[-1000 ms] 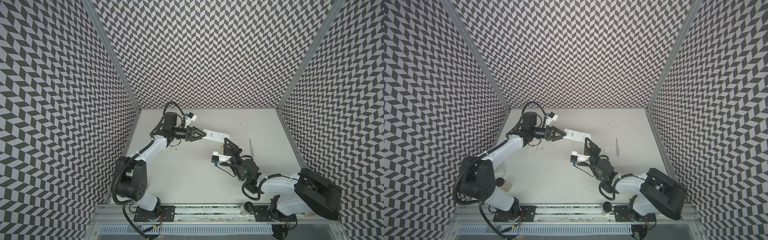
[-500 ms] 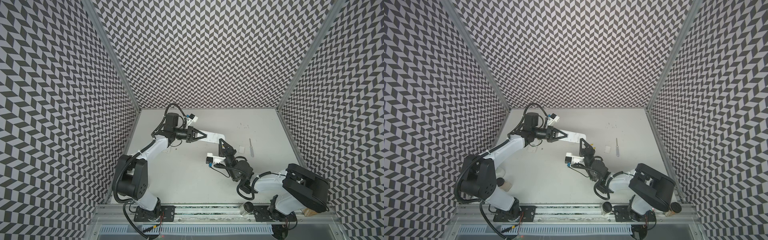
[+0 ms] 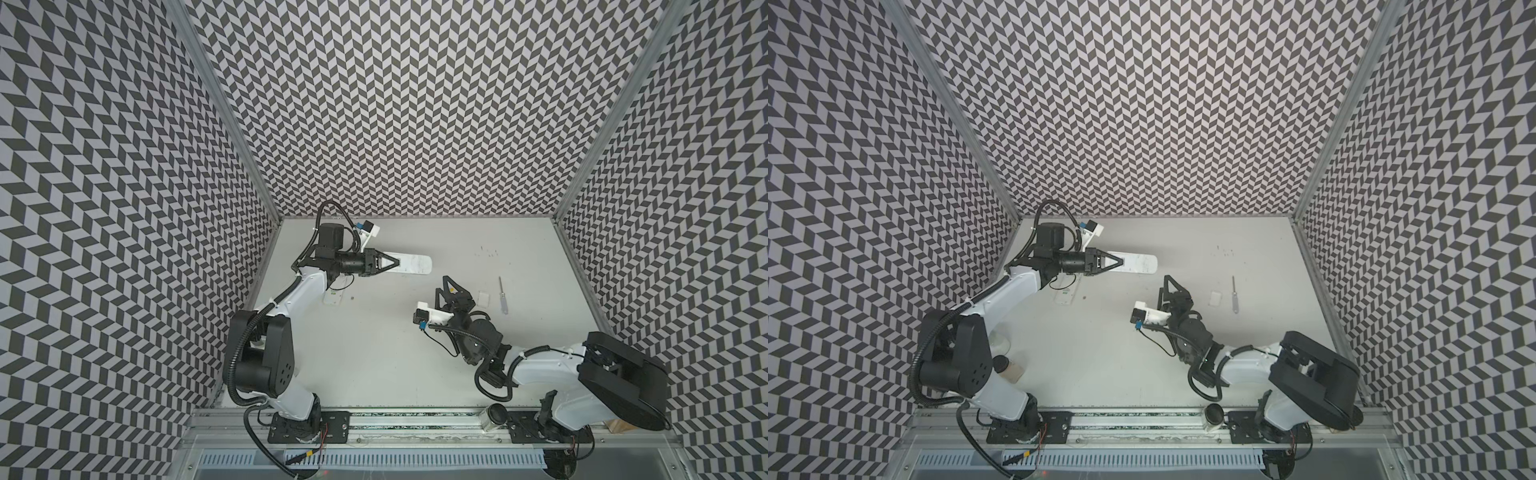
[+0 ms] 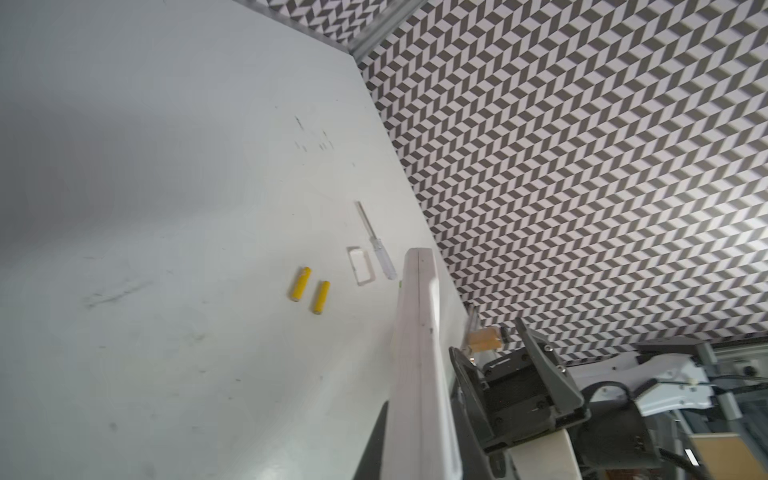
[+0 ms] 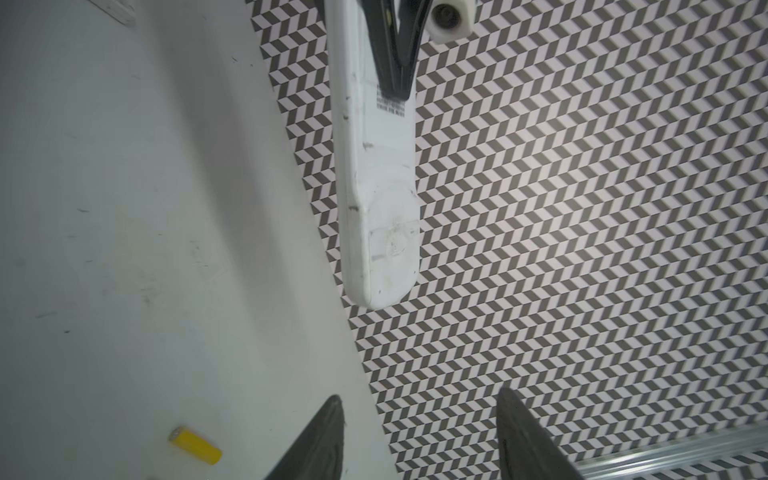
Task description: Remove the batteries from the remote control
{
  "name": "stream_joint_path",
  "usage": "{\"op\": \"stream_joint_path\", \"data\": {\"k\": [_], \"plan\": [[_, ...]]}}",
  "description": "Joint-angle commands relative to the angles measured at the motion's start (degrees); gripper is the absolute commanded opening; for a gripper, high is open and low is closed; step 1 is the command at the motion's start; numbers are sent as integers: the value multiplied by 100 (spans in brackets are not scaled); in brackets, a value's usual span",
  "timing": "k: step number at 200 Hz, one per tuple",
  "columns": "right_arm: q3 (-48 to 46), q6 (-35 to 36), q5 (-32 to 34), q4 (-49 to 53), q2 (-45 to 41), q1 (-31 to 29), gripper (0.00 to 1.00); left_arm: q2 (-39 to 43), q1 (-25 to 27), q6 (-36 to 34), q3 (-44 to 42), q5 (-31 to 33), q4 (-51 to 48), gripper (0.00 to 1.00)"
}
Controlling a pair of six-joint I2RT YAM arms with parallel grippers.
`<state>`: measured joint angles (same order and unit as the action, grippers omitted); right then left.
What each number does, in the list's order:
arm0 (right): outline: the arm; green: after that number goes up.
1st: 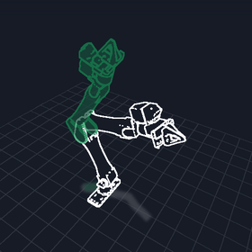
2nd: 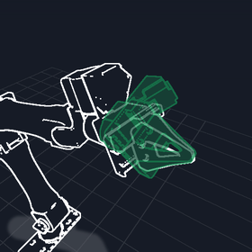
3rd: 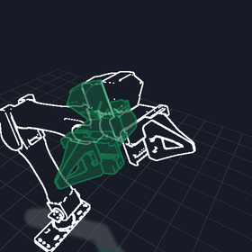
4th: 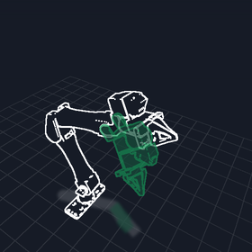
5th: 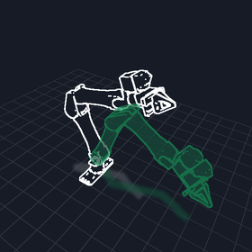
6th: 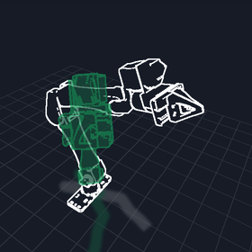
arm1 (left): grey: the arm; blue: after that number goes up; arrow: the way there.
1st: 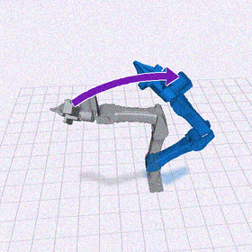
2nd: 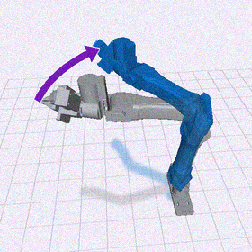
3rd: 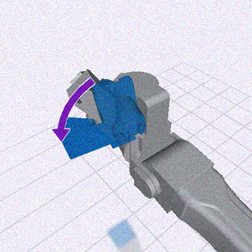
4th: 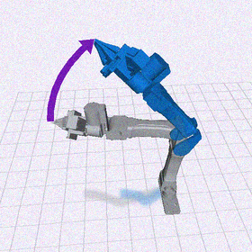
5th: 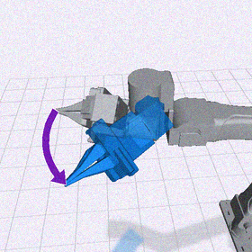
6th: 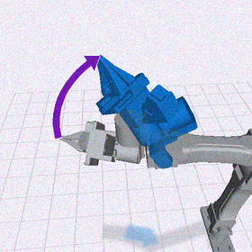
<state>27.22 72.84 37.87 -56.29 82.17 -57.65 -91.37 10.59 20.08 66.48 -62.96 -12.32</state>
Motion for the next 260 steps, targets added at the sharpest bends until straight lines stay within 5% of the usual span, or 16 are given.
{"op": "stream_joint_path", "data": {"k": [1, 34, 79, 114, 166, 260], "plan": [[383, -1977, -820, 1883, -491, 134, 57, 313, 32, -1473, 379, 691, -703, 0], [1064, -3668, -1935, 3238, -727, 496, 58, 549, -84, -2235, 458, 1610, -1093, 0], [1792, -5909, -4356, 3851, -655, 1404, 59, 792, -378, -2029, -76, 1155, -633, 0], [1863, -7460, -5777, 3110, -392, 1980, 62, 967, -616, -1738, -507, 616, -179, 0], [2177, -9858, -6626, 1913, 618, 2539, 65, 1147, -754, -1564, -803, -53, 221, 0], [3123, -10912, -7622, 1761, 1746, 2487, 65, 1203, -760, -1325, -940, -329, 489, 0]]}}
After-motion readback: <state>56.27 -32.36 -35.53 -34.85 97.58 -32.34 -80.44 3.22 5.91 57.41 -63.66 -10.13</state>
